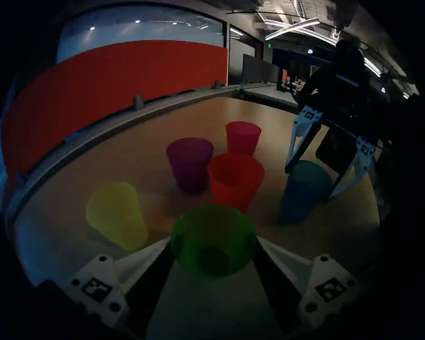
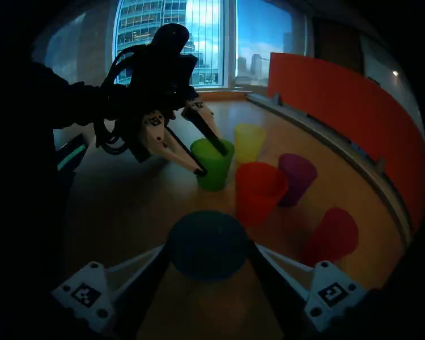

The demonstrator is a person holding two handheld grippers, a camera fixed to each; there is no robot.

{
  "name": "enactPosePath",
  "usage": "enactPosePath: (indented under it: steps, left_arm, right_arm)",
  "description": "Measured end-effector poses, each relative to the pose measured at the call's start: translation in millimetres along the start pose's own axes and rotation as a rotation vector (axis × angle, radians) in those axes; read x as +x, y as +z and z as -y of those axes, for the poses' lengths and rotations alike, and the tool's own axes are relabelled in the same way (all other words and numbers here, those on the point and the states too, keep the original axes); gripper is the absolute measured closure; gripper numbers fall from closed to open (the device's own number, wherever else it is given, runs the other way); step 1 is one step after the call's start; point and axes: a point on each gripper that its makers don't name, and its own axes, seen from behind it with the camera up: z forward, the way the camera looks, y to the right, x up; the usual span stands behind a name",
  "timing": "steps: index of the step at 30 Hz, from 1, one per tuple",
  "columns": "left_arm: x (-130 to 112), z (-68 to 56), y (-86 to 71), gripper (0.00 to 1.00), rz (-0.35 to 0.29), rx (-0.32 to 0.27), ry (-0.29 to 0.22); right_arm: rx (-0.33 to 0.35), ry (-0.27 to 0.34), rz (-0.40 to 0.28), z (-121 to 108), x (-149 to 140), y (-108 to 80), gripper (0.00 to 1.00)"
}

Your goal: Pour water

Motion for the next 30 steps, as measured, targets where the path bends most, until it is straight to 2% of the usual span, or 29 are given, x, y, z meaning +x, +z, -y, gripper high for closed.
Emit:
enactPosePath:
  steps: [10,15,20,30]
  left_arm:
    - [-1,-0.1,0.4,0.13,0.004,-0.003,0.003]
    - [-1,0.4,0.3,0.13,0.006,-0.002,0.003]
    - [-1,0.0,0.0,0.13,0.005,0.000,0.006]
    - [7,1.0,-6.3,0.13,-0.014,0.014,0.008]
  right_arm:
    - [-0.004,-0.002,-0.004,0,-1,2.9,0.00]
    - [0.003,0.000,-0.007,3,-1,4.7,0.07]
    - [0.001,-0.005,-0.017,4,1,5.1,0.08]
    - [-0.030,0.015,-0.053,3,14,-3.1,0.08]
